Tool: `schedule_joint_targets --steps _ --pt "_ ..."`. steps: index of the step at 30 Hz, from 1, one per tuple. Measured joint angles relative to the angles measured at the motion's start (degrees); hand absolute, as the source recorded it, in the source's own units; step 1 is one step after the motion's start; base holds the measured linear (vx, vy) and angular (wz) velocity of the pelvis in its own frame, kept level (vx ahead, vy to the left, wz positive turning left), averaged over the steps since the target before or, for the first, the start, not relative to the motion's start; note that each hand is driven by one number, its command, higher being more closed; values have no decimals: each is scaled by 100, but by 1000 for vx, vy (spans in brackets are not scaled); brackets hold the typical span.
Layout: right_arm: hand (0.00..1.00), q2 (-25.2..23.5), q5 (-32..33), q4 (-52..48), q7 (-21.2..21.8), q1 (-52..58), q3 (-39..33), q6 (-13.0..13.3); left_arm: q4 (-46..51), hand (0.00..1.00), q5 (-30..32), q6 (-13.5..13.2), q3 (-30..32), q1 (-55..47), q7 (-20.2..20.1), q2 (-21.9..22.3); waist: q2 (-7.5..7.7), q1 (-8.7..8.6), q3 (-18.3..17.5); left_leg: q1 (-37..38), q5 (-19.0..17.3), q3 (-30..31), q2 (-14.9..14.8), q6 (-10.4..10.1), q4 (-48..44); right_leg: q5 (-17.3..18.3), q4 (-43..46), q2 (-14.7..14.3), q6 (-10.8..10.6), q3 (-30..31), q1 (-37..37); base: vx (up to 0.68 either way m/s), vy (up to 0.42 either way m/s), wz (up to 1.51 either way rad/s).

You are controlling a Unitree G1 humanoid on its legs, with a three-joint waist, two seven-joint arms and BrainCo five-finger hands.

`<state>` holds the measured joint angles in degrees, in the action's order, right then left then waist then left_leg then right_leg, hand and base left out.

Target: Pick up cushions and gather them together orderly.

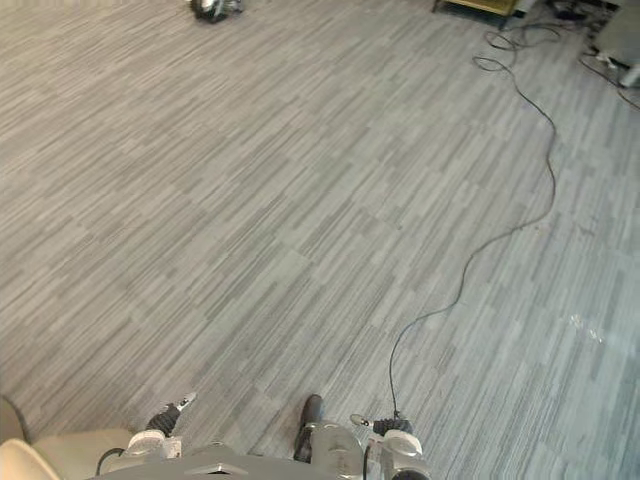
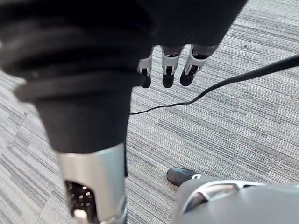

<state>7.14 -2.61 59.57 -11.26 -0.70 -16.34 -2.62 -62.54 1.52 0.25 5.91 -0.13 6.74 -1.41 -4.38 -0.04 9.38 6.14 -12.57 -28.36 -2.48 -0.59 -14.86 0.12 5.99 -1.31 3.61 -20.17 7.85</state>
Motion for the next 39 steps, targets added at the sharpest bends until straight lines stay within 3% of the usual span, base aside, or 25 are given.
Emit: schedule_joint_targets --steps 2,4,6,7,8,9,10,11,13,17,19,21,22,23,24,26,27,29,30,33,34,36,37,38,39 --pt "0 -18 3 2 -3 20 -1 -1 0 0 56 0 -59 28 -4 -9 56 -42 39 -30 -16 -4 -48 -29 -66 81 -56 -39 -74 25 25 -44 17 -11" --pt "0 -51 33 4 -15 81 -18 1 31 0 101 2 -99 51 -12 -50 128 -83 96 -211 -164 -11 -290 -234 -695 306 33 -102 -41 -59 17 -61 -43 2" --pt "0 -100 95 -2 -26 116 -11 12 135 0 95 -5 -64 51 -18 -94 185 -43 145 -679 -122 27 -743 -130 -2008 503 -62 -208 -68 -139 -162 33 -128 -5" --pt "0 -113 125 -25 -45 129 -11 12 216 0 89 -25 29 49 -28 -62 130 7 169 -1042 16 148 -1111 107 -2898 682 67 -267 31 -292 -303 106 -92 -19" --pt "0 -116 139 -32 -71 146 -18 11 360 0 84 -37 89 49 -46 -54 161 46 236 -1335 -38 391 -1215 107 -3596 581 327 -255 138 -272 -293 106 -71 -36" --pt "0 -102 230 -36 -96 147 -71 20 433 0 84 -36 106 53 -59 -27 103 83 309 -1559 -353 778 -1218 48 -3785 722 463 -366 142 -169 -408 61 -1 -72" --pt "0 -139 278 -40 -143 96 -75 28 565 0 76 -37 117 53 -85 -17 124 193 301 -1832 -561 880 -1036 77 -3455 754 478 -387 137 79 -421 38 -7 -58" --pt "0 -139 278 -40 -143 96 -75 28 565 0 76 -37 117 53 -85 -17 124 193 301 -1832 -561 880 -1036 77 -3455 754 478 -387 137 79 -421 55 -15 -82" --pt "0 -228 327 -92 -147 34 -73 41 746 0 76 -43 193 58 -95 28 190 322 332 -2271 -500 1048 -587 21 -2074 755 304 -368 135 530 -427 82 -41 -89" --pt "0 -338 341 -236 -154 39 -74 41 793 0 51 -82 439 55 -96 175 160 458 307 -2508 414 1545 -226 -183 60 764 -22 -414 1 1005 -648 198 8 -78" --pt "0 -370 340 -234 -155 55 -75 39 789 0 2 -95 525 53 -93 216 169 524 269 -2516 794 1744 -213 -76 202 811 -21 -446 -73 1171 -721 317 85 -67" --pt "0 -459 332 -244 -152 82 -70 41 800 0 -23 -89 650 -23 -100 185 323 571 20 -2495 1141 1785 -48 239 93 1285 519 -282 -301 1517 -530 416 147 -67" --pt "0 -470 327 -243 -148 109 -69 43 799 0 -22 -89 693 -26 -101 170 404 596 -25 -2478 1170 1736 10 277 15 1502 800 -190 -403 1605 -435 453 148 -53" --pt "0 -539 323 -242 -141 256 -73 46 782 0 -21 -86 698 -42 -100 75 620 580 -113 -2328 847 1634 202 301 -118 1895 1436 58 -737 1689 -315 611 138 -32" --pt "0 -595 315 -253 -139 271 -74 46 765 0 -22 -82 683 -43 -97 36 707 567 -112 -2208 576 1529 265 389 -370 2010 2806 266 -1135 1772 74 639 130 -20" --pt "0 -630 316 -312 -124 220 -80 92 741 0 -23 -59 627 -65 -92 -25 730 503 -78 -1907 129 1436 295 522 -722 1579 4489 579 -1408 1741 462 490 80 -15" --pt "0 -637 275 -314 -92 161 -70 102 722 0 -22 -21 508 -84 -88 -72 688 467 -26 -1543 -175 1427 293 517 -818 1445 5268 834 -1276 1567 542 517 77 -19" --pt "0 -573 224 -373 0 148 -65 133 677 0 -29 -16 492 -152 -84 -75 552 435 33 -967 -487 1431 176 444 -736 1547 5768 1133 -872 1145 683 535 48 -20" --pt "0 -558 224 -417 5 109 -59 142 655 0 -40 -10 494 -180 -65 -97 484 419 63 -600 -556 1428 92 404 -517 1684 5669 1222 -712 870 878 470 -12 -17" --pt "0 -529 224 -413 18 -20 -55 145 533 0 -139 11 473 -187 -56 -108 439 277 98 -6 -553 1425 -109 374 -29 1892 4915 1199 -553 443 1279 510 -90 -5" --pt "0 -489 238 -440 28 -74 -10 170 513 0 -143 18 447 -186 -49 -93 406 209 121 217 -532 1416 -235 338 165 1841 4233 1123 -534 297 1548 531 -161 1" --pt "0 -408 232 -459 57 -123 41 175 442 0 -142 18 244 -186 -36 -130 417 151 143 484 -507 1449 -351 295 330 1211 2601 894 -543 425 1826 616 -246 19" --pt "0 -381 238 -448 68 -67 37 168 397 0 -137 16 177 -187 -42 -184 489 68 151 752 -527 1614 -326 187 422 137 1193 842 -560 744 1718 631 -288 47" --pt "0 -339 229 -446 68 -40 36 171 370 0 -136 16 175 -187 -41 -174 524 -6 157 873 -558 1777 -355 43 438 -723 1048 807 -565 816 1524 726 -345 40" --pt "0 -180 214 -426 77 -146 26 165 233 0 -133 1 155 -101 -60 -48 219 -1 221 922 -487 1965 -569 -60 403 -566 1297 619 -427 734 1506 453 -213 12"
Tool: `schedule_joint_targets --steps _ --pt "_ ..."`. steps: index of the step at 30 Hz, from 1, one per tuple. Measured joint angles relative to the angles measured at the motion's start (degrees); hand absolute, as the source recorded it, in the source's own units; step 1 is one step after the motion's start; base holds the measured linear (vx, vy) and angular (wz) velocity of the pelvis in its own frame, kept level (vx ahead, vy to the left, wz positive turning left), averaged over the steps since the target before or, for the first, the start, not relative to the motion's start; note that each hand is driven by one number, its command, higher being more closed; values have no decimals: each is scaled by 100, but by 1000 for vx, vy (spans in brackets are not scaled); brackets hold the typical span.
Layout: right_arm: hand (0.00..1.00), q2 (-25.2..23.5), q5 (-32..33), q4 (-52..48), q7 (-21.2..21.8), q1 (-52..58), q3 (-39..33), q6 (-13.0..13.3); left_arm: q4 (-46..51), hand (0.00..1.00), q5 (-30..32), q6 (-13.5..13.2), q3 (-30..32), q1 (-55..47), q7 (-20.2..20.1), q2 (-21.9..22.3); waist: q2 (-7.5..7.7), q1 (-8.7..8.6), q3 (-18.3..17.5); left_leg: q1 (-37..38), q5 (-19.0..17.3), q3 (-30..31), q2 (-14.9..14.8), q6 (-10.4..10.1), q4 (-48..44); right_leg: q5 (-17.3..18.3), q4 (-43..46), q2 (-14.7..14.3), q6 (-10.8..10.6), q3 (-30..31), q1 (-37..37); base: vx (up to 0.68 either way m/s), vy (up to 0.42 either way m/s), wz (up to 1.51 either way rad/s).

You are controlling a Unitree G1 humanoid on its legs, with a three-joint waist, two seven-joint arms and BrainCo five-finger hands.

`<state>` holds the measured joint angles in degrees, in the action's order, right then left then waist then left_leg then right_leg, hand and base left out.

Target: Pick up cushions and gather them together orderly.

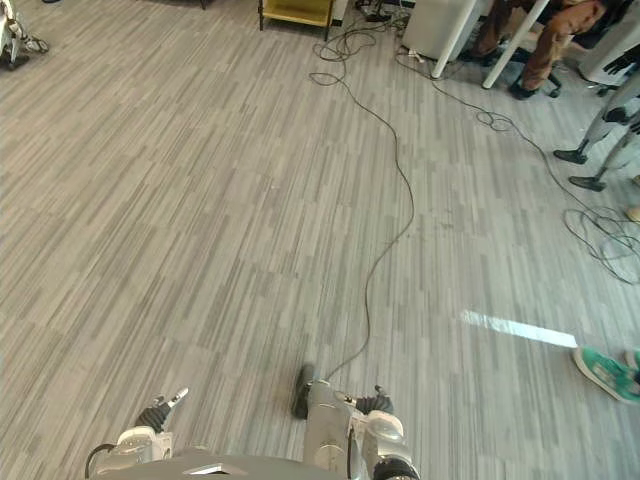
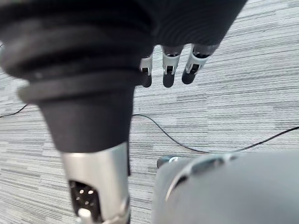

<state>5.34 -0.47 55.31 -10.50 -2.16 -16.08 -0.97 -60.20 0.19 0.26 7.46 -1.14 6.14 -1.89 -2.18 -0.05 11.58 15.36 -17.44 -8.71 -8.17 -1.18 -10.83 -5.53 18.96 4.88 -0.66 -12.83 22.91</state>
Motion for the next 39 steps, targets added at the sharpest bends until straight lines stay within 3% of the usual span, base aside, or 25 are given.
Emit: schedule_joint_targets --steps 3,4,6,9,12,14,15,16,17,18,19,20,21,22,23,24,25,27,29,31,32,34,36,38,39 --pt "0 70 21 187 -2 -69 -254 -11 -32 0 9 -28 14 28 -8 104 -123 -42 38 -179 555 528 -156 -340 -838 1045 1039 -14 215 -96 91 511 -246 7" --pt "0 69 22 187 -3 -52 -256 -33 -27 0 11 -27 55 38 -11 113 -131 -55 43 -335 655 614 -209 -322 -1259 1155 1057 -22 210 -157 -9 491 -218 30" --pt "0 47 37 128 -27 123 -242 -39 134 0 10 -28 200 47 -19 163 -149 -43 75 -1393 1551 725 -529 -421 -3603 1513 900 -95 307 -335 -606 440 -174 32" --pt "0 -78 139 41 -88 225 -220 -24 400 0 9 -31 337 43 -22 165 -98 97 138 -2334 926 -153 -967 -168 -5126 1796 395 -216 345 -339 -1591 450 -87 2" --pt "0 -191 294 -10 -89 294 -236 -37 532 0 -5 -48 342 33 -24 189 -118 192 126 -3036 431 -764 -876 -113 -4497 1875 -141 -138 213 -332 -2305 387 60 3" --pt "0 -251 307 -26 -92 291 -220 -43 588 0 -6 -71 344 52 -25 182 -106 215 132 -3372 345 -973 -694 -91 -3721 1955 -355 -10 53 -358 -2575 349 129 9" --pt "0 -261 312 -17 -97 301 -278 -44 634 0 -10 -104 348 51 -26 207 -86 242 134 -3511 431 -1055 -401 -154 -2615 1998 -471 161 -58 -374 -2776 671 305 9" --pt "0 -252 310 -5 -100 306 -330 -46 655 0 -10 -113 350 50 -25 246 -86 282 134 -3537 839 -976 -78 -223 -1305 2107 -602 323 -227 -360 -3004 606 308 -1" --pt "0 -251 307 14 -106 304 -337 -45 663 0 -11 -115 349 46 -25 253 -93 295 135 -3539 1076 -917 2 -234 -834 2154 -673 354 -284 -339 -3098 649 358 -25" --pt "0 -254 307 124 -123 292 -287 -45 677 0 -22 -147 348 52 -31 243 -6 438 95 -3461 2088 -862 220 -49 -455 2208 -979 480 -318 -167 -3377 464 235 -28" --pt "0 -302 306 208 -134 217 -230 -47 679 0 -12 -151 345 95 -27 223 110 478 59 -3439 1926 -929 348 147 -519 2188 -1140 545 -226 -78 -3419 602 225 -26" --pt "0 -382 303 373 -120 43 -230 -45 682 0 -45 -168 382 178 -37 181 161 405 121 -3637 1673 -955 226 316 -1190 1738 -1503 449 -87 161 -3623 478 153 -16" --pt "0 -443 298 434 -118 -62 -232 -51 738 0 -152 -210 475 179 -47 105 145 459 144 -3925 1438 -965 -4 335 -1911 1386 -1665 418 -216 304 -3731 626 348 -15" --pt "0 -566 286 435 -121 -133 -261 -35 786 0 -203 -297 670 293 -43 -16 282 569 151 -4455 1102 -895 31 133 -2582 1248 -1646 531 -372 609 -3881 583 435 -26" --pt "0 -471 277 485 -106 -30 -259 -44 758 0 -107 -262 566 156 -35 -41 347 533 -49 -4254 1323 -824 186 430 -1685 1329 -1296 589 -597 712 -3871 560 446 -22" --pt "0 -488 273 490 -98 -14 -254 -6 751 0 -201 -274 625 128 -46 -67 469 518 -50 -4249 1013 -884 274 545 -1979 1479 -956 706 -813 784 -3833 499 336 -14" --pt "0 -476 260 549 -88 -30 -265 12 595 0 -152 -256 510 132 -30 -259 572 463 -121 -4187 695 -986 451 594 -2103 1546 22 954 -989 907 -3428 512 310 2" --pt "0 -439 239 623 -76 5 -268 2 291 0 -107 -127 338 137 -26 -434 639 337 -143 -3747 358 -1007 710 624 -1998 1161 2381 959 -1618 1506 -2431 483 246 11" --pt "0 -460 284 603 -18 138 -314 7 225 0 -108 -46 284 -71 -20 -451 585 303 -110 -2980 199 -1030 936 678 -1615 1102 3889 960 -1510 1335 -1838 538 219 0" --pt "0 -356 263 540 5 126 -293 20 223 0 -108 -20 168 -176 -15 -438 483 263 -66 -2309 128 -1008 1047 725 -1187 1327 4379 977 -927 857 -1510 584 234 -4" --pt "0 -326 260 449 12 128 -307 69 216 0 -109 -20 116 -230 -14 -410 358 264 -42 -1839 118 -939 1116 739 -804 1669 4410 869 -575 482 -1165 596 192 18" --pt "0 -279 277 360 27 75 -312 123 159 0 -112 -20 93 -232 -17 -388 255 148 27 -1318 117 -736 1131 766 -470 2137 3909 605 -401 17 -804 475 76 52" --pt "0 -214 279 318 32 59 -378 125 115 0 -113 -22 97 -148 -13 -341 239 78 57 -774 115 -433 1135 764 -160 2286 2849 368 -193 -393 -371 504 -7 74" --pt "0 -198 270 208 26 150 -468 106 121 0 -112 -31 97 -124 -9 -251 215 13 69 -395 73 -150 1096 680 146 1959 1622 195 -133 -469 -89 539 -50 90" --pt "0 -195 270 186 19 217 -491 88 117 0 -110 -36 91 -126 -12 -194 228 -47 74 -95 22 55 1072 588 403 1385 467 141 -130 -522 4 706 -128 116"
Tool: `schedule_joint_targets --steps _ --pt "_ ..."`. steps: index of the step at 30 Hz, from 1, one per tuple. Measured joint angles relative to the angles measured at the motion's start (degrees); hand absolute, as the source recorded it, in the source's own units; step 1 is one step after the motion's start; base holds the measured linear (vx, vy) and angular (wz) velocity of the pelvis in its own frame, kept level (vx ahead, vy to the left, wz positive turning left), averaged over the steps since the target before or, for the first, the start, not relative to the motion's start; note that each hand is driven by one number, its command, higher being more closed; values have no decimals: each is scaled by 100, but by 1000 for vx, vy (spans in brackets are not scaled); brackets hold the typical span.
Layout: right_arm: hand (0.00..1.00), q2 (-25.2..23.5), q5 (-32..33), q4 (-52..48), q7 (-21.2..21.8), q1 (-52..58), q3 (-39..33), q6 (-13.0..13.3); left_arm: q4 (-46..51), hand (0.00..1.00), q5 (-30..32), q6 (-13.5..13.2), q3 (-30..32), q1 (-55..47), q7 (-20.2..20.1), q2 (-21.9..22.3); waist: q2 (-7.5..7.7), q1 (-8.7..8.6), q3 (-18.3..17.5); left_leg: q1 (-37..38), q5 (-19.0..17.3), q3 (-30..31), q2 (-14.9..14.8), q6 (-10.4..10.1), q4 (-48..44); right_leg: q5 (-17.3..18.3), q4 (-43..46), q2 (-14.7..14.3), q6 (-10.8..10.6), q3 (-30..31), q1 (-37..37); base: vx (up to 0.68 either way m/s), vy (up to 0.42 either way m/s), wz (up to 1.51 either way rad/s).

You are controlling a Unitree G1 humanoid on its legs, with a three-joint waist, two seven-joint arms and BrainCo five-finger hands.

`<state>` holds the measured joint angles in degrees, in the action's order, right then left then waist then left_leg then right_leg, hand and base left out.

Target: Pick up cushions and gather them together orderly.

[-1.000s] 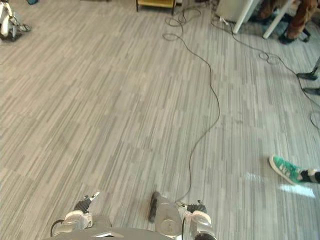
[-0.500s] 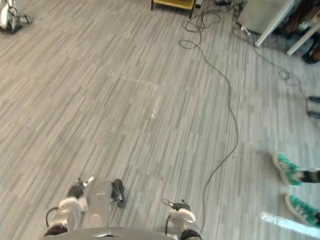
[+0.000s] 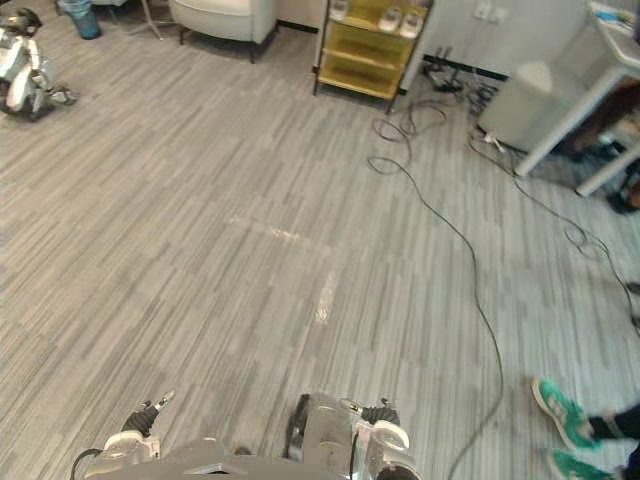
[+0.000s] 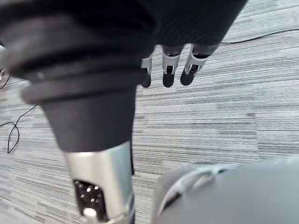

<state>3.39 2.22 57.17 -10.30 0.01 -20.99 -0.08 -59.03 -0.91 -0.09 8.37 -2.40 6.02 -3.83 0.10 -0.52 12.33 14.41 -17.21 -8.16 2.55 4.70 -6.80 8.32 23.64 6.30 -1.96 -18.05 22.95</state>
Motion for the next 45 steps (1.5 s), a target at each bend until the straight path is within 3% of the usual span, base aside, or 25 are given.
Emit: schedule_joint_targets --steps 2,4,6,7,8,9,10,12,14,17,19,21,23,24,28,30,32,33,35,38,40,41,42,44,45 --pt "0 -17 -2 5 -5 118 -12 -34 -2 0 4 -5 2 2 -2 45 87 -32 26 391 -126 307 16 -213 232 -730 -1313 -1 -29 27 29 630 -178 93" --pt "0 -46 -20 -1 -3 189 -147 -44 -25 0 33 -4 19 6 -12 90 36 -65 11 679 -176 532 -181 -368 109 -1615 -965 -27 337 217 23 713 -255 61" --pt "0 -22 -31 -45 -2 209 -355 -24 -17 0 147 -11 88 23 -17 255 -196 -89 15 522 -84 503 -445 -529 -529 -1389 -559 -140 505 73 -11 593 -227 28" --pt "0 -11 -27 -183 -16 242 -458 -42 -6 0 182 -5 328 62 -40 422 -367 -109 48 -88 371 456 -744 -886 -2209 -982 -370 -302 584 -95 -314 530 -211 8" --pt "0 -12 -28 -240 -17 275 -445 -43 8 0 186 -4 409 68 -46 464 -398 -106 57 -287 614 445 -830 -910 -2702 -897 -364 -368 611 -100 -425 788 -284 -1" --pt "0 -11 -21 -332 -23 329 -396 -20 71 0 187 -4 547 58 -49 507 -448 -69 55 -684 1224 430 -1050 -1016 -3754 -721 -407 -469 674 -79 -657 504 -146 -13" --pt "0 -12 -13 -385 -25 351 -366 -14 111 0 188 -4 548 52 -48 509 -472 -61 51 -940 1274 357 -1218 -1057 -4390 -607 -418 -556 691 -74 -841 613 -155 -28" --pt "0 -57 30 -452 -22 372 -178 -9 302 0 174 -4 545 56 -51 496 -395 69 59 -1578 957 -342 -1812 -886 -5655 -364 -608 -703 772 53 -1611 566 -133 -42" --pt "0 -91 73 -451 -21 373 -108 -13 398 0 172 -6 522 53 -44 496 -306 101 44 -2047 676 -615 -1941 -806 -5526 -272 -1056 -702 657 203 -2130 473 -79 -26" --pt "0 -170 207 -449 -28 369 -140 -17 449 0 144 -16 498 64 -36 519 -348 226 24 -2527 229 -733 -1877 -814 -3955 -183 -1361 -620 481 439 -2699 461 62 -32" --pt "0 -243 201 -456 -29 364 -156 -13 470 0 124 -53 496 96 -33 535 -330 308 31 -2676 237 -653 -1661 -868 -2929 -47 -1344 -488 312 652 -2823 314 189 -51" --pt "0 -217 214 -453 -33 406 -121 -13 446 0 113 -73 496 91 -18 559 -348 330 20 -2725 536 -77 -1242 -934 -1462 294 -1191 -316 77 1016 -2876 264 292 -68" --pt "0 -179 202 -430 -43 430 44 -20 444 0 95 -105 510 59 -16 594 -324 403 -25 -2573 1160 163 -1089 -1026 -1299 480 -1034 -273 -105 1358 -2880 315 353 -88" --pt "0 -287 196 -380 -36 441 68 -22 436 0 100 -109 497 48 -18 469 -110 389 -185 -2572 979 137 -838 -856 -1517 558 -1084 -98 -150 1656 -2901 348 360 -84" --pt "0 -477 187 -340 -25 527 60 -26 417 0 99 -106 514 46 -17 323 193 455 -346 -2531 296 -316 -650 -625 -2036 613 -836 224 -211 2122 -2843 362 339 -55" --pt "0 -443 178 -263 -6 525 65 -24 335 0 97 -99 503 39 -17 301 195 520 -417 -2268 125 -643 -630 -479 -2019 573 98 299 -290 2357 -2388 357 281 -76" --pt "0 -421 185 -225 16 423 70 -12 233 0 98 -56 371 39 -19 209 188 403 -426 -1985 -42 -877 -627 -306 -1981 359 1620 354 -738 2345 -1651 311 148 -50" --pt "0 -410 186 -220 17 369 68 -12 183 0 97 -43 285 40 -18 167 188 358 -426 -1905 -55 -911 -620 -286 -1941 380 1992 360 -754 2283 -1474 235 80 -30" --pt "0 -337 181 -204 20 284 73 -14 96 0 94 -20 109 48 -17 141 109 324 -387 -1363 -53 -954 -594 -285 -1534 712 2547 369 -460 1525 -1166 305 41 -15" --pt "0 -268 177 -193 18 236 205 -14 87 0 -10 -21 31 7 -16 158 60 316 -378 -925 -39 -1026 -603 -307 -1180 930 2022 333 -175 536 -925 291 -32 -5" --pt "0 -235 167 -162 16 133 252 -19 75 0 -47 -21 31 -24 -16 147 49 260 -369 -802 -20 -1077 -593 -361 -1052 646 1073 265 68 40 -633 341 -126 -10" --pt "0 -236 111 -136 12 123 278 -19 42 0 -99 -22 29 -20 -18 115 103 243 -373 -743 7 -1046 -509 -473 -999 -83 325 225 260 -112 -587 300 -116 -7" --pt "0 -156 120 -92 19 75 234 -2 -52 0 -128 -22 -2 31 -16 128 -34 207 -352 -654 -3 -925 -571 -555 -952 -275 278 101 557 -178 -728 242 -89 -16" --pt "0 88 58 38 16 9 220 -14 -183 0 -113 -29 -133 54 -24 296 -390 231 -327 -617 164 -722 -751 -655 -798 -328 -278 -250 605 -162 -986 233 -111 -27" --pt "0 125 58 48 17 1 204 -13 -203 0 -112 -29 -155 74 -25 319 -467 224 -324 -618 202 -697 -787 -704 -814 -330 -376 -296 606 -167 -1041 247 -143 -15"
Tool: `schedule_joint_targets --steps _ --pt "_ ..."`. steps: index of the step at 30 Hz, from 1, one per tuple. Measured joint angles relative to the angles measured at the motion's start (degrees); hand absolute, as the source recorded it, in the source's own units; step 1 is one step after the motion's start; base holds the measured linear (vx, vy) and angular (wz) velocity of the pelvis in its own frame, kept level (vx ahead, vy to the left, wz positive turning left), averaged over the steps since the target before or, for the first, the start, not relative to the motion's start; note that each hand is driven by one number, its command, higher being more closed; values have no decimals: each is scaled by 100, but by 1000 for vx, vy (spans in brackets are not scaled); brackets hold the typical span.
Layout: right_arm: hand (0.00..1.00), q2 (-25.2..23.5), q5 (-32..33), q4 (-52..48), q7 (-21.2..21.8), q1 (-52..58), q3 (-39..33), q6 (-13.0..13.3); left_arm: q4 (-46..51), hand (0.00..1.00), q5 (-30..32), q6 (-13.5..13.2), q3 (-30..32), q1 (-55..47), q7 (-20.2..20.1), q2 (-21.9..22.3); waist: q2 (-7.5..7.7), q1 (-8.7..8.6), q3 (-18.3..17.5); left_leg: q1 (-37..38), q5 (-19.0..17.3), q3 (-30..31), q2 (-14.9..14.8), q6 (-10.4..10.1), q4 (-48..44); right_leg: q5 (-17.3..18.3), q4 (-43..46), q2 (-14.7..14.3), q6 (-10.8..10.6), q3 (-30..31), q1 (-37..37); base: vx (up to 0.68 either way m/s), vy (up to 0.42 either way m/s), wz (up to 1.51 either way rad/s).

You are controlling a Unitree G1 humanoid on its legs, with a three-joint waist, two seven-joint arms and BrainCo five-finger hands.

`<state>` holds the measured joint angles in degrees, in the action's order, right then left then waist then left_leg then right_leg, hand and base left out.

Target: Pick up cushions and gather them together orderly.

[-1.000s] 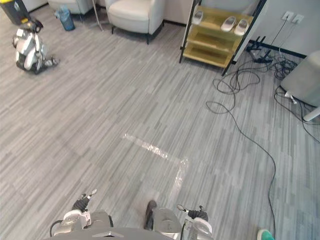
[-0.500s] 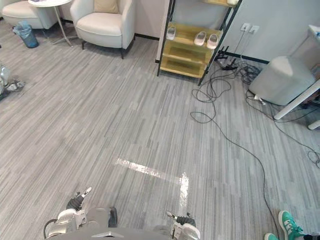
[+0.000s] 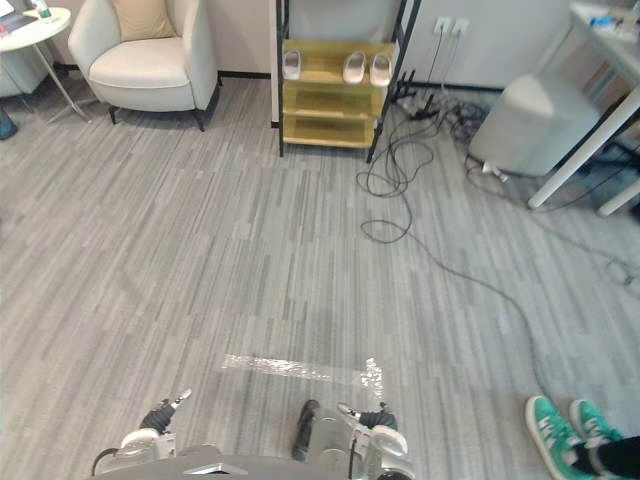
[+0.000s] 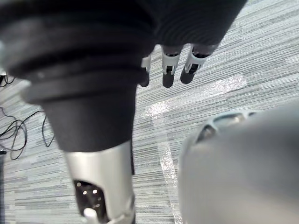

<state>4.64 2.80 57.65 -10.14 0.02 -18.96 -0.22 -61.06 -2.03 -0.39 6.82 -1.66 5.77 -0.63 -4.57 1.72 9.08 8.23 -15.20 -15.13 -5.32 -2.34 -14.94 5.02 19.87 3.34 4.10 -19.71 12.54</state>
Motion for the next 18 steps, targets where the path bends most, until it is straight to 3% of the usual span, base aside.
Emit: schedule_joint_targets --steps 1,4,5,8,12,13,14,16,18 --pt "0 38 1 20 -5 2 -40 2 -36 0 3 1 -16 33 -2 14 -50 -12 -2 -4 51 46 -28 -24 -38 -3 -107 -57 -1 -2 -73 141 -98 0" --pt "0 52 5 196 -41 31 -118 -2 -19 0 5 -4 -3 47 -6 16 46 -2 59 -310 243 155 -322 -243 -1241 -1 -687 -266 -4 -5 -669 176 -114 7" --pt "0 36 9 188 -44 95 -158 3 32 0 10 -18 32 45 -13 16 53 29 65 -519 224 166 -494 -261 -1840 -4 -882 -339 5 0 -880 119 -45 1" --pt "0 43 13 191 -54 169 -203 -2 148 0 15 -17 112 38 -16 24 74 42 75 -895 -104 166 -624 -219 -2270 10 -1116 -414 -73 36 -1191 98 8 -6" --pt "0 39 13 194 -91 203 -208 -4 201 0 7 -19 162 45 -14 25 95 115 86 -1122 -153 496 -368 -235 -939 -58 -1212 -331 -206 326 -1336 94 136 -36" --pt "0 40 12 190 -100 205 -208 -3 200 0 8 -20 169 44 -13 30 92 120 87 -1126 -57 643 -306 -237 -562 -49 -1197 -307 -264 387 -1337 60 173 -53" --pt "0 38 12 191 -117 217 -209 -2 196 0 4 -25 211 43 -12 50 104 160 88 -1035 462 749 -191 -183 -212 -12 -1108 -260 -404 552 -1326 134 261 -45" --pt "0 -11 12 184 -128 224 -212 0 180 0 16 -25 205 50 -8 10 211 110 50 -900 537 663 -1 -106 30 -75 -1193 -125 -537 651 -1390 137 211 -18" --pt "0 -124 10 183 -130 258 -331 -4 196 0 9 -28 224 62 -11 -60 311 171 67 -825 565 573 131 -53 14 -207 -1411 -44 -612 685 -1492 141 159 -3"
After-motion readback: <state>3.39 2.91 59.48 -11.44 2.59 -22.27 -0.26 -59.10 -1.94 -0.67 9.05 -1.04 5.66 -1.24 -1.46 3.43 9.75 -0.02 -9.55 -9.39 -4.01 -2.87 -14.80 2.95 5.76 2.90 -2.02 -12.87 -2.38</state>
